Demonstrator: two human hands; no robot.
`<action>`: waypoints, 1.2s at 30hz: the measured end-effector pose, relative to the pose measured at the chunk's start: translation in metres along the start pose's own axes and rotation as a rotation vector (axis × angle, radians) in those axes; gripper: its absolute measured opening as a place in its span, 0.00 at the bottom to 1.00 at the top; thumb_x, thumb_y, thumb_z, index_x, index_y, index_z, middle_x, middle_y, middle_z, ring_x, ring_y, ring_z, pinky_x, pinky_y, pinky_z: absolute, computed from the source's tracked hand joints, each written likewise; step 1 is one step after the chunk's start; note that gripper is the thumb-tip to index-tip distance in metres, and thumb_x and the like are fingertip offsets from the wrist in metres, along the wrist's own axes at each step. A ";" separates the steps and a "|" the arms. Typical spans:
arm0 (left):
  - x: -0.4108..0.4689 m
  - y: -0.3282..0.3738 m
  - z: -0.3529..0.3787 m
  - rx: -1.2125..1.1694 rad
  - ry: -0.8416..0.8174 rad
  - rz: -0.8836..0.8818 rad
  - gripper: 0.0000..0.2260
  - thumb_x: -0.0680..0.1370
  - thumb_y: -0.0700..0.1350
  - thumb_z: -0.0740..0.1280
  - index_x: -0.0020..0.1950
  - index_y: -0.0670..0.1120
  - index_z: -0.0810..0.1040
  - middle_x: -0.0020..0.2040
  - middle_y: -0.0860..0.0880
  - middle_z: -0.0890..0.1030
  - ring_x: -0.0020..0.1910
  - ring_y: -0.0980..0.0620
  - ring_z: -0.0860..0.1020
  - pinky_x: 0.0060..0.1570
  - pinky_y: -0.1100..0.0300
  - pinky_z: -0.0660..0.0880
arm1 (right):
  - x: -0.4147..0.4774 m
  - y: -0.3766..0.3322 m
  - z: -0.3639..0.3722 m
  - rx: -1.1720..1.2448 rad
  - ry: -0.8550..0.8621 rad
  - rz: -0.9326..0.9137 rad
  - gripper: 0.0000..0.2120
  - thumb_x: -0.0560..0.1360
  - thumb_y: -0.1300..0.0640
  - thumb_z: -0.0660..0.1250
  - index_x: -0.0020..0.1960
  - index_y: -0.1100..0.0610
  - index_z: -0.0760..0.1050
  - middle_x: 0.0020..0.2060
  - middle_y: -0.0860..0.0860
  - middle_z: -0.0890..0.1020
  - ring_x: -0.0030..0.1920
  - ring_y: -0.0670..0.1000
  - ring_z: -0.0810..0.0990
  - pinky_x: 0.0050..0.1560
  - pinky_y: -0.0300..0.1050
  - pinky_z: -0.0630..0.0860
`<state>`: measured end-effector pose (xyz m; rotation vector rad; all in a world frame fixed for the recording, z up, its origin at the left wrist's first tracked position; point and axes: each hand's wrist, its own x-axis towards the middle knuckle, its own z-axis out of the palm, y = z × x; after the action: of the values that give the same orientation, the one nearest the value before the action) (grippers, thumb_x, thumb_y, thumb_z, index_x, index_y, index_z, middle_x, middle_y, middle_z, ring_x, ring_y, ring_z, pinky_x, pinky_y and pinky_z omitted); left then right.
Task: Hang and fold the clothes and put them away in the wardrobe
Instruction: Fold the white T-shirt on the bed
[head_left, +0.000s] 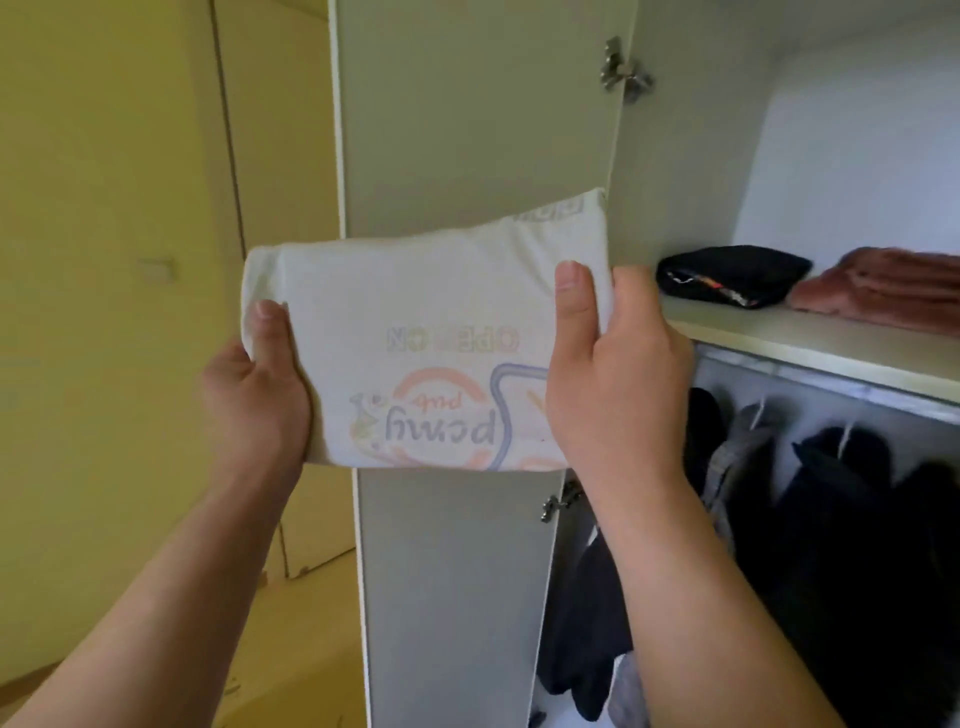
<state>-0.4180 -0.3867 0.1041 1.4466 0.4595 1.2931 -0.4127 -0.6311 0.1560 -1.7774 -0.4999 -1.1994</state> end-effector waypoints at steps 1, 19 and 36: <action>-0.006 0.010 0.015 0.005 -0.021 0.044 0.28 0.78 0.71 0.57 0.33 0.49 0.74 0.26 0.61 0.76 0.23 0.63 0.70 0.26 0.59 0.67 | 0.005 0.011 -0.011 -0.017 0.039 0.021 0.19 0.83 0.39 0.54 0.47 0.56 0.66 0.31 0.51 0.76 0.34 0.56 0.74 0.31 0.51 0.67; -0.180 0.137 0.270 -0.405 -0.733 0.314 0.28 0.83 0.63 0.57 0.32 0.42 0.65 0.27 0.49 0.68 0.26 0.56 0.66 0.29 0.58 0.63 | 0.034 0.110 -0.240 -0.611 0.661 0.352 0.20 0.83 0.40 0.56 0.38 0.51 0.62 0.27 0.47 0.73 0.33 0.38 0.75 0.27 0.30 0.66; -0.307 0.195 0.380 -0.461 -0.975 0.412 0.17 0.84 0.59 0.58 0.36 0.57 0.68 0.34 0.60 0.70 0.39 0.76 0.71 0.44 0.83 0.58 | 0.043 0.157 -0.357 -0.810 0.740 0.433 0.20 0.83 0.41 0.56 0.42 0.55 0.67 0.32 0.47 0.72 0.36 0.58 0.70 0.37 0.47 0.58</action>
<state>-0.2566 -0.8773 0.2045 1.5978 -0.7637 0.7592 -0.4624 -1.0204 0.1649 -1.7316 0.8679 -1.7228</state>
